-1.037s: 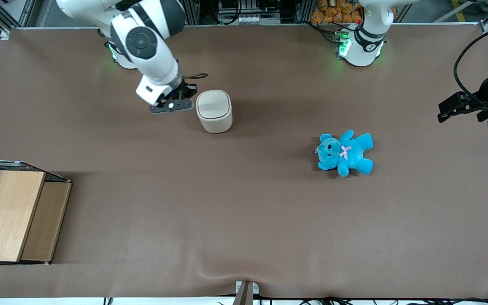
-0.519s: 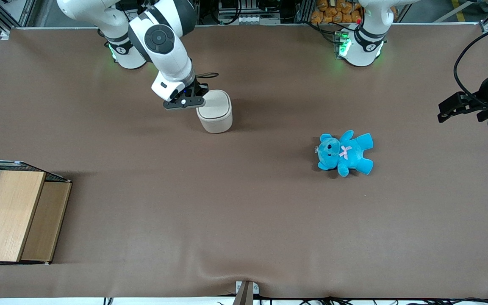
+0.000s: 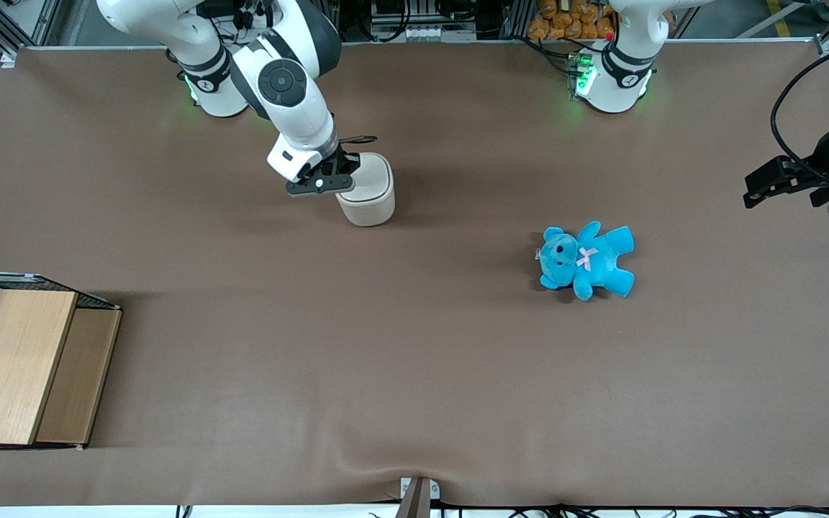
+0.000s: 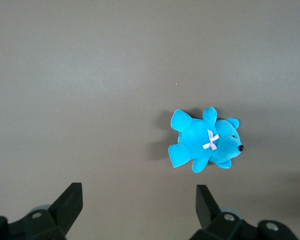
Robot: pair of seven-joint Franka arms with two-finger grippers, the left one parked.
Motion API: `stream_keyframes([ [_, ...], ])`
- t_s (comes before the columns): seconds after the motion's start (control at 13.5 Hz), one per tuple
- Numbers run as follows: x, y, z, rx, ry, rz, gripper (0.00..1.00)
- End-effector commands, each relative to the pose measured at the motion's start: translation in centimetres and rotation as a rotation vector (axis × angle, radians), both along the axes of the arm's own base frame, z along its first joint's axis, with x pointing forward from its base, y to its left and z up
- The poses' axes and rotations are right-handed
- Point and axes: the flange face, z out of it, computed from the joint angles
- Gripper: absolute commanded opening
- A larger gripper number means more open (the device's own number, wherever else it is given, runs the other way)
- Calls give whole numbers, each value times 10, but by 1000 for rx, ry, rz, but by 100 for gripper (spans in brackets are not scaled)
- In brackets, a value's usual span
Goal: Open trash can with right arm
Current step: 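Grip the lid edge with the right gripper and tilt it upward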
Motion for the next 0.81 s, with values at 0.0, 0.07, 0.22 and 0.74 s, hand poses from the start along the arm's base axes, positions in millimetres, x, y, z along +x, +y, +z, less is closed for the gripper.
stream_keyframes([
  [0.0,-6,4,-2,4,-4,-10,0],
  [0.07,-6,5,-5,2,-2,-9,0],
  [0.22,-8,6,-9,1,-3,-4,0],
  [0.74,-12,4,-36,5,-19,-8,0],
])
